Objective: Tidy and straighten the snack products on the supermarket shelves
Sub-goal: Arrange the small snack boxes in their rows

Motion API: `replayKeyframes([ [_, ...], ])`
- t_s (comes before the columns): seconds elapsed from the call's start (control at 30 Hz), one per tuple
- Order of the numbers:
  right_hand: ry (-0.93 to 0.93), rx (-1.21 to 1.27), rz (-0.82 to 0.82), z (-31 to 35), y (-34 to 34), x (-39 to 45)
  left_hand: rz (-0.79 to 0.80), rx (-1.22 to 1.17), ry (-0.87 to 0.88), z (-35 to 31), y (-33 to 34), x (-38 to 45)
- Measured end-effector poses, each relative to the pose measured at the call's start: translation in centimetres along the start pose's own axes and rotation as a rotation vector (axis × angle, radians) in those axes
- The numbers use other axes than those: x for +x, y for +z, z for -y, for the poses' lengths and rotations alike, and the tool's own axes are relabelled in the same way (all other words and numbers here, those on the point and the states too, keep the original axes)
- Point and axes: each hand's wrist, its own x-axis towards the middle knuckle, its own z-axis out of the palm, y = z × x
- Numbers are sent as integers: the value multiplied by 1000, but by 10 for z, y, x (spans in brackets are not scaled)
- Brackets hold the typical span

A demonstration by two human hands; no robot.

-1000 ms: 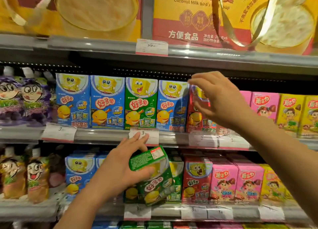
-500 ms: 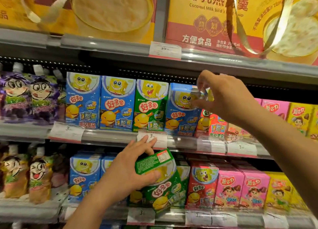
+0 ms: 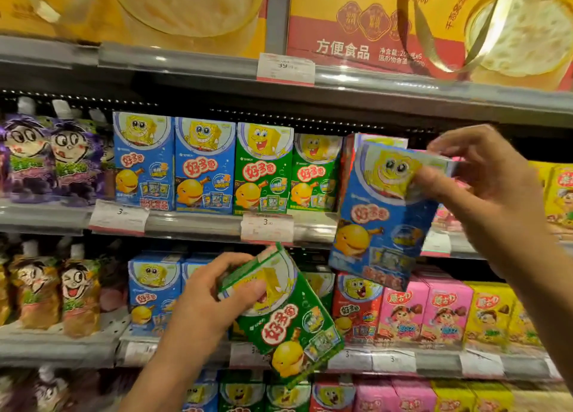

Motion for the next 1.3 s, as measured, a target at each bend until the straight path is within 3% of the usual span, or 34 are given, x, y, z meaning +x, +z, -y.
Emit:
replayKeyframes([
  [0.1,142,233,83,-8,-1,-43,-93,-157,-137,13,12,-17],
  [0.23,401,474,89,-25,16,-109,-142,-111,-258,30,27,-32],
  [0.37,640,555,125,-35,46,-168,-117,-34,-364,44,42,-48],
  [0.47,720,506,182,-28,68,-197,-87,29,-348,46,59,-60],
  [0.63,766,473,111,-22,80,-218,-5,-79,-450,54,74,-73],
  [0.83,841,372,114,-26,81,-224,289,-177,-446,49,82,-80],
  [1.07,906,462,240,-30,85,-219,375,-193,-342,49,74,-75],
  [1.3,948,641,124,-23,77,-215,435,-177,-257,47,61,-77],
])
